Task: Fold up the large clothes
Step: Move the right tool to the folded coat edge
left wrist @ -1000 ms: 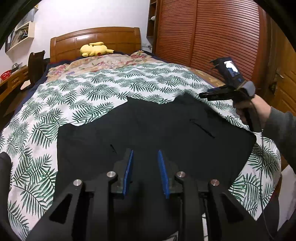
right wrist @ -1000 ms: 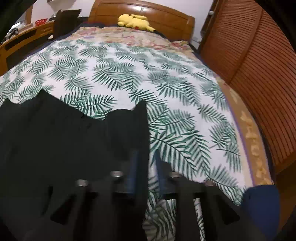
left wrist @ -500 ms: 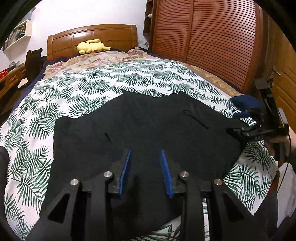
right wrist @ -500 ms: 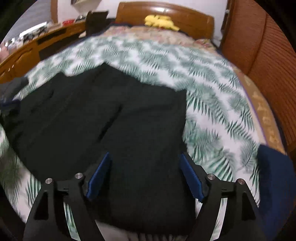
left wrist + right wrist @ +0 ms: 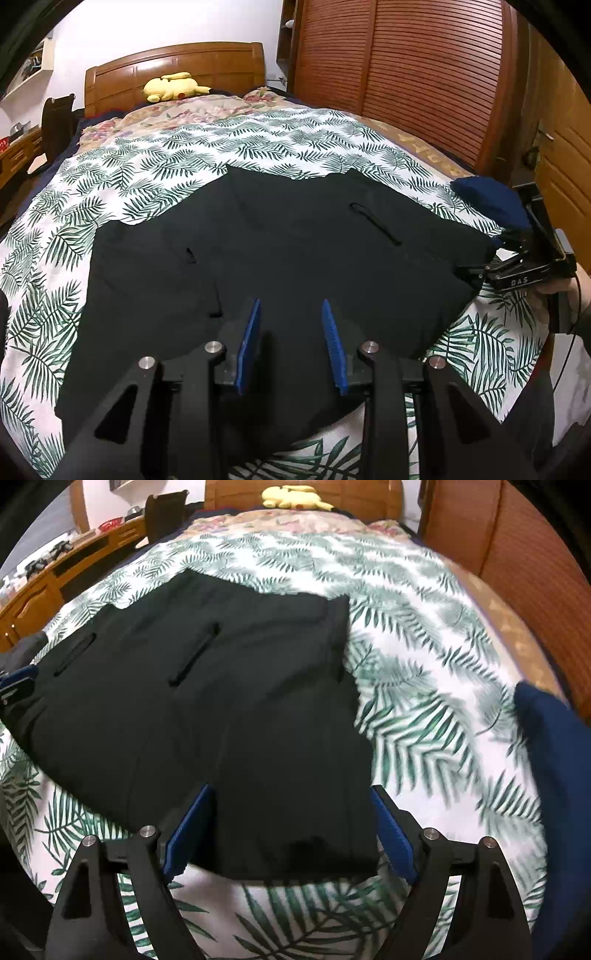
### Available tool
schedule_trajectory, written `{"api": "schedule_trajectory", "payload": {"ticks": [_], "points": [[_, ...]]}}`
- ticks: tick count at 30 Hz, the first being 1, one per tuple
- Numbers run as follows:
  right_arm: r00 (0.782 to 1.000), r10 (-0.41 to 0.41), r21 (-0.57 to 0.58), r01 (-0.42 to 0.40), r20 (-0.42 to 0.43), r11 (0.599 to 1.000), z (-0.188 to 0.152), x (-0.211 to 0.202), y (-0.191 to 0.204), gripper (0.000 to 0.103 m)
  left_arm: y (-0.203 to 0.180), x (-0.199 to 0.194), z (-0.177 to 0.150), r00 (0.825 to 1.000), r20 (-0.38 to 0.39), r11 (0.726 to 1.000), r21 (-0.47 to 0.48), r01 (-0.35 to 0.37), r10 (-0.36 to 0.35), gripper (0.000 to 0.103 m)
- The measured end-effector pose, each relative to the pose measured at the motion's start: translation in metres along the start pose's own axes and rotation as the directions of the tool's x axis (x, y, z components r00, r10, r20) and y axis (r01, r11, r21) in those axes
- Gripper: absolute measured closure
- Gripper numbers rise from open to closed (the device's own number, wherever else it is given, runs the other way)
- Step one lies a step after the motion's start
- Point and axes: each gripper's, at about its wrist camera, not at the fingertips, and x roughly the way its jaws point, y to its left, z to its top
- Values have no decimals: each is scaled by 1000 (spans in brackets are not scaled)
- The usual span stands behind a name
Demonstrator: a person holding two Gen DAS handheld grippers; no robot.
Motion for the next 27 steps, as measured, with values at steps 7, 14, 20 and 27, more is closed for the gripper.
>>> {"api": "schedule_trajectory", "payload": {"ticks": [7, 14, 20, 27], "points": [[997, 75, 86, -77, 18, 993, -12, 10, -10, 17, -3, 2, -10, 1000, -18, 1000, 12, -3, 3, 70], [995, 94, 99, -96, 29, 990, -13, 11, -10, 17, 1, 3, -14, 1000, -26, 1000, -4, -15, 15, 70], [994, 97, 96, -100, 43, 990, -15, 13, -5, 22, 3, 9, -17, 999, -37, 1000, -9, -17, 17, 70], [991, 122, 51, -125, 51, 991, -8, -6, 7, 76, 14, 3, -25, 999, -42, 999, -51, 11, -13, 70]]}}
